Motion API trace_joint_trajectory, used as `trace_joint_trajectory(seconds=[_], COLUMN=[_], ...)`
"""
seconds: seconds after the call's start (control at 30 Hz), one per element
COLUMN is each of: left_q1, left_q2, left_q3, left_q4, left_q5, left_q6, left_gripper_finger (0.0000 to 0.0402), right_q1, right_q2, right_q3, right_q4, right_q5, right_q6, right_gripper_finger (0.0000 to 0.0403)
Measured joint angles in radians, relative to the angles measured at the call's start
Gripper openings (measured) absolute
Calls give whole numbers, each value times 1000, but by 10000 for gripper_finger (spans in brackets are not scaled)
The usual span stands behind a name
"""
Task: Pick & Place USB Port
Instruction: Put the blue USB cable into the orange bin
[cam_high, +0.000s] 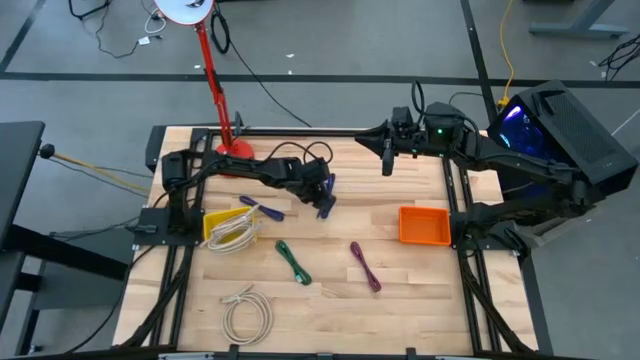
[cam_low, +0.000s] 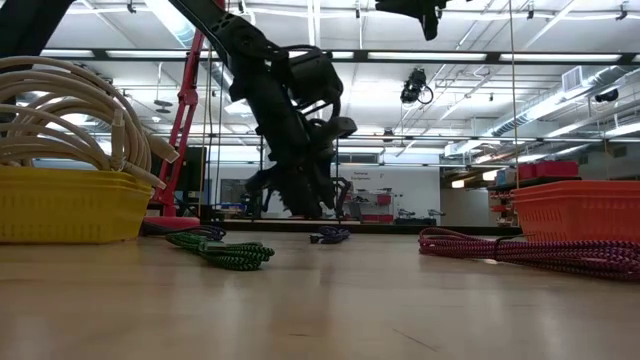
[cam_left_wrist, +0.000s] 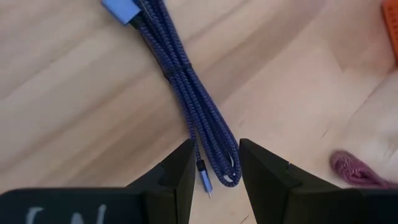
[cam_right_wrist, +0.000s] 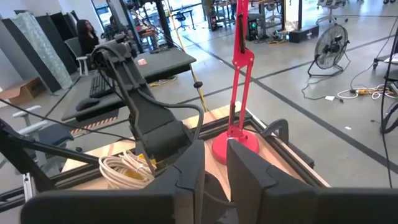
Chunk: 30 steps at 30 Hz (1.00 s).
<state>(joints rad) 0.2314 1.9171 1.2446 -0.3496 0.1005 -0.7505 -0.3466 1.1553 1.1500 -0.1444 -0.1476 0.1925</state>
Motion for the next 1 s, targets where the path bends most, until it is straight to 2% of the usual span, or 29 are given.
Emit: trace_joint_trajectory(seconds=[0.27, 0.43, 0.63, 0.7, 0.8, 0.83, 1.0], left_q1=[-24, -37, -56, -58, -60, -61, -56], left_q2=[30, 80, 126, 142, 156, 156, 125], left_q3=[3, 0, 7, 7, 9, 10, 21], left_q4=[24, 48, 65, 43, 12, 10, 5], left_q5=[-30, 15, 3, 10, 42, 43, 24], left_q6=[-47, -77, -78, -75, -19, -3, 4], left_gripper_finger=[131, 131, 126, 107, 32, 21, 14], right_q1=[0, 0, 1, 1, 1, 1, 0], right_q2=[0, 0, 0, 0, 0, 0, 0], right_q3=[0, 0, 0, 0, 0, 0, 0], right_q4=[1, -5, -17, -23, -32, -34, -58], right_q5=[-2, -3, -3, -3, -3, -2, 4], right_q6=[-2, -2, -16, -17, -18, -18, -43], right_gripper_finger=[71, 71, 71, 71, 71, 71, 71])
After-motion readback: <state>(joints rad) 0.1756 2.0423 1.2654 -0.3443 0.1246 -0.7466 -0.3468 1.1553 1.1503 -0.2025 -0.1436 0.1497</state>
